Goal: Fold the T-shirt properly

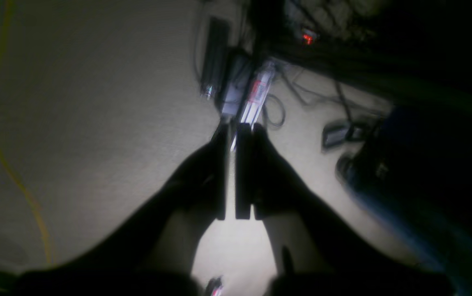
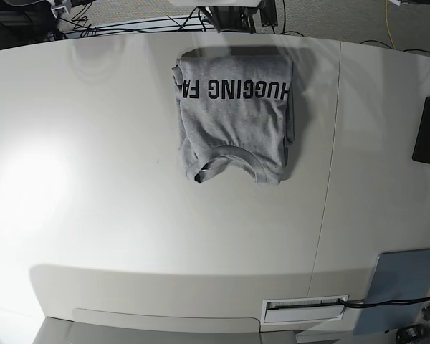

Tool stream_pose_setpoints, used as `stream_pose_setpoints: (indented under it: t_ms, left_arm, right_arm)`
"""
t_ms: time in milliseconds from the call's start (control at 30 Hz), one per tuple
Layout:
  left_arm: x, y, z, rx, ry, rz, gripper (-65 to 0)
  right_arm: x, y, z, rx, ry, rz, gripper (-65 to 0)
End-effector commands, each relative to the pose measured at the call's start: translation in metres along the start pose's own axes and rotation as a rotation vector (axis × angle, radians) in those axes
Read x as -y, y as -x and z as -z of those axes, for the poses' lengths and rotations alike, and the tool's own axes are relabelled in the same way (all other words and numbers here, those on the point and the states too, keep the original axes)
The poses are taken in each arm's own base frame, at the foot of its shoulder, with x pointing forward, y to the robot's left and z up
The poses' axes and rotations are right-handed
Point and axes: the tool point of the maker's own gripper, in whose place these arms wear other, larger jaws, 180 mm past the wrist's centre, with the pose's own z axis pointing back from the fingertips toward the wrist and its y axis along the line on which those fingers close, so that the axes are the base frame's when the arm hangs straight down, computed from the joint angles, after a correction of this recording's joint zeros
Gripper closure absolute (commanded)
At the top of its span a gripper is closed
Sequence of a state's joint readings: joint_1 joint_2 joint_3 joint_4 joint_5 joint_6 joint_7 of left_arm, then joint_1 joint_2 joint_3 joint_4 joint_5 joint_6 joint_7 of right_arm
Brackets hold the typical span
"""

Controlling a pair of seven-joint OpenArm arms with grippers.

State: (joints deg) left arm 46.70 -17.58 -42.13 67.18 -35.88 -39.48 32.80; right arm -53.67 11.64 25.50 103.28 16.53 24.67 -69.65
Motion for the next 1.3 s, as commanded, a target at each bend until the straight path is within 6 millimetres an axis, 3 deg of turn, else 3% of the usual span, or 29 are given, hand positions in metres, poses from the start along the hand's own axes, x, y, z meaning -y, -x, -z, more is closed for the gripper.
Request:
stream_pose_setpoints:
  t_ms: [0, 133, 233, 400, 567, 767, 1033, 1267]
  left_arm:
    - [-0.013, -0.003, -0.003, 0.009, -0.021, 0.004, -2.4]
    - [-0.041, -0.004, 0.011, -0.011, -0.076, 0.002, -2.4]
    - [-0.051, -0.003, 0.022, -0.056, -0.086, 0.028, -2.4]
    - [-0.044, 0.025, 0.042, -0.215, -0.058, 0.131, -2.9]
    - [-0.031, 0.055, 0.067, -0.245, -0.107, 0.113, -9.8]
    - [0.01, 0.074, 0.105, -0.218, -0.138, 0.028, -10.0]
    - [0.112, 0.061, 0.164, -0.199, 0.015, 0.085, -10.0]
    - [0.139, 0.058, 0.178, -0.202, 0.02, 0.125, -10.0]
  right_arm:
    - [0.006, 0.009, 0.006, -0.037, 0.002, 0.011, 0.0]
    - [0.003, 0.025, 0.042, -0.138, -0.067, 0.09, 0.0]
    - [0.004, 0.034, 0.067, -0.194, -0.117, 0.118, 0.0]
    - [0.014, 0.035, 0.101, -0.2, -0.137, 0.149, 0.0]
    - [0.015, 0.012, 0.13, -0.112, -0.137, 0.191, 0.0]
    - [-0.001, -0.038, 0.15, 0.041, -0.183, 0.26, 0.0]
    - [-0.027, -0.105, 0.152, 0.168, -0.233, 0.199, 0.0]
    - [-0.047, -0.12, 0.153, 0.205, -0.245, 0.07, 0.0]
